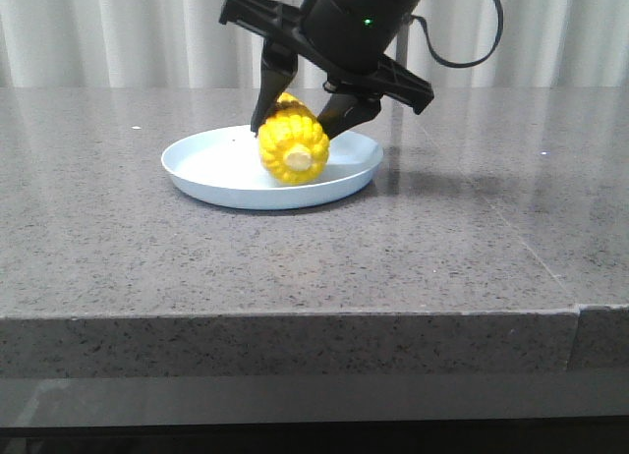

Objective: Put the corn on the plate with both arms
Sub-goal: 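Lift the corn cob with the right gripper toward the plate, then lower the corn onto the plate and open the right gripper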

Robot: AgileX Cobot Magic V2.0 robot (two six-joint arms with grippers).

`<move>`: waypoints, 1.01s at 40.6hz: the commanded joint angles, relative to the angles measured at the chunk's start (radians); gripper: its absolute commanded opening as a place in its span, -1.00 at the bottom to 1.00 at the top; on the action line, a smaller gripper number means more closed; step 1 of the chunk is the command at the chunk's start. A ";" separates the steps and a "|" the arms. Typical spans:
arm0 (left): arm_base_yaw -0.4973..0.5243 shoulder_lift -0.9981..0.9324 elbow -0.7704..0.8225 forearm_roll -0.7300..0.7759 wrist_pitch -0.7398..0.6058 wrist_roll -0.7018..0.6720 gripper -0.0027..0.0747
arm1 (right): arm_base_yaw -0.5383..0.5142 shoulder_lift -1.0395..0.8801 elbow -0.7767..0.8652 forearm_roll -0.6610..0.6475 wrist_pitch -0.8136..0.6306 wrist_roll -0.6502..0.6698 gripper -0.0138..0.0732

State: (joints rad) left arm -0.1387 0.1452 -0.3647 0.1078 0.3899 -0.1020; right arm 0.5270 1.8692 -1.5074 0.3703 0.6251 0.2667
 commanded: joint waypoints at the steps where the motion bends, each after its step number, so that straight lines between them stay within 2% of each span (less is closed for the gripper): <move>1: 0.001 0.012 -0.026 0.004 -0.086 -0.007 -0.98 | 0.002 -0.050 -0.034 0.023 -0.046 0.001 -0.24; 8: 0.001 0.012 -0.026 0.004 -0.086 -0.007 -0.98 | 0.002 -0.050 -0.034 0.023 -0.046 0.001 0.41; 11: 0.001 0.012 -0.026 0.004 -0.086 -0.007 -0.98 | 0.002 -0.052 -0.034 0.024 -0.046 0.001 0.57; 14: 0.001 0.012 -0.026 0.004 -0.086 -0.007 -0.98 | 0.002 -0.061 -0.034 0.024 -0.051 0.001 0.64; 25: 0.001 0.012 -0.026 0.004 -0.086 -0.007 -0.98 | -0.040 -0.180 -0.034 -0.005 -0.043 -0.008 0.65; 35: 0.001 0.012 -0.026 0.004 -0.086 -0.007 -0.98 | -0.133 -0.266 -0.034 -0.090 0.049 -0.008 0.63; 38: 0.001 0.012 -0.026 0.004 -0.086 -0.007 -0.98 | -0.159 -0.283 -0.034 -0.115 0.088 -0.008 0.51; 41: 0.001 0.012 -0.026 0.004 -0.086 -0.007 -0.98 | -0.184 -0.294 -0.034 -0.143 0.128 -0.008 0.27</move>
State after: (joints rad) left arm -0.1387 0.1452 -0.3647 0.1078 0.3899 -0.1020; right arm 0.3700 1.6398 -1.5095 0.2602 0.7534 0.2701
